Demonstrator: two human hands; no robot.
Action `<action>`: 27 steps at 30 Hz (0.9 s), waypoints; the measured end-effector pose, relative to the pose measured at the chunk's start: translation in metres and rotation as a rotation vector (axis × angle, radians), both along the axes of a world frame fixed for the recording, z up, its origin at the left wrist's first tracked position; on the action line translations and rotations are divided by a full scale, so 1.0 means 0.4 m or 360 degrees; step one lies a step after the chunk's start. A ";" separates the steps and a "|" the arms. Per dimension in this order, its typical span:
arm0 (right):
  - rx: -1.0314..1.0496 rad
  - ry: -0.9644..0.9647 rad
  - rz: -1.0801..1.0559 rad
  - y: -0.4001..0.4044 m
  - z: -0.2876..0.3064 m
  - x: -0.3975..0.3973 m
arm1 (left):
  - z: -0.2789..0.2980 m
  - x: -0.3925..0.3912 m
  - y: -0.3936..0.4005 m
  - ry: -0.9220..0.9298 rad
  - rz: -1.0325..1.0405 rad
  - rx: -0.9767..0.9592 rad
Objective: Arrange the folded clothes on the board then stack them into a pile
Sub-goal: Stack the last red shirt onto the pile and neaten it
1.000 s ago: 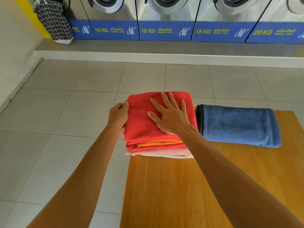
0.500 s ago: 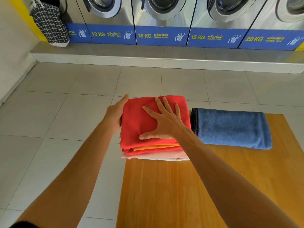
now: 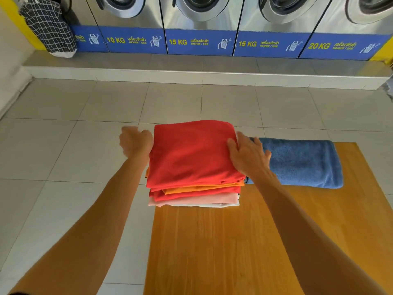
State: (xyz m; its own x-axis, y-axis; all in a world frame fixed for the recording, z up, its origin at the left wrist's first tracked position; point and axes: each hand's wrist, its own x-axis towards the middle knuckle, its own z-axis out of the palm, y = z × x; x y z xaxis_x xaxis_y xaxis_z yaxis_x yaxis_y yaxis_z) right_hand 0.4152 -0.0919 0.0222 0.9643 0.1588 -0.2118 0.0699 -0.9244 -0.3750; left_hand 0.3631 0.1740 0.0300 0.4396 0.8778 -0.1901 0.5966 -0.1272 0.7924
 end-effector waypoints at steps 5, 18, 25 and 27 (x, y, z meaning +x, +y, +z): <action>0.0170 -0.0150 -0.0349 0.037 0.043 -0.014 | 0.014 -0.026 -0.171 -0.0226 -0.0883 0.1014; -0.0008 -0.0298 -0.0155 0.097 0.050 -0.047 | -0.067 -0.052 -0.255 0.0543 -0.1543 0.1279; -0.0126 -0.0361 0.0427 0.145 -0.034 -0.071 | -0.065 -0.063 -0.235 0.0660 -0.1754 0.1305; -0.0145 -0.0374 0.0389 0.139 -0.048 -0.088 | -0.086 -0.077 -0.235 0.0619 -0.1734 0.1288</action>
State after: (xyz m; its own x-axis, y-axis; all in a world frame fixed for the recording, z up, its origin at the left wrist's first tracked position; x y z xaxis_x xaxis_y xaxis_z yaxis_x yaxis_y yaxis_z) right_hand 0.3799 -0.0363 0.0029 0.9243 0.3815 -0.0122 0.3678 -0.8986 -0.2393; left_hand 0.3321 0.0802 -0.0045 0.9958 0.0600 -0.0690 0.0661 -0.9938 0.0890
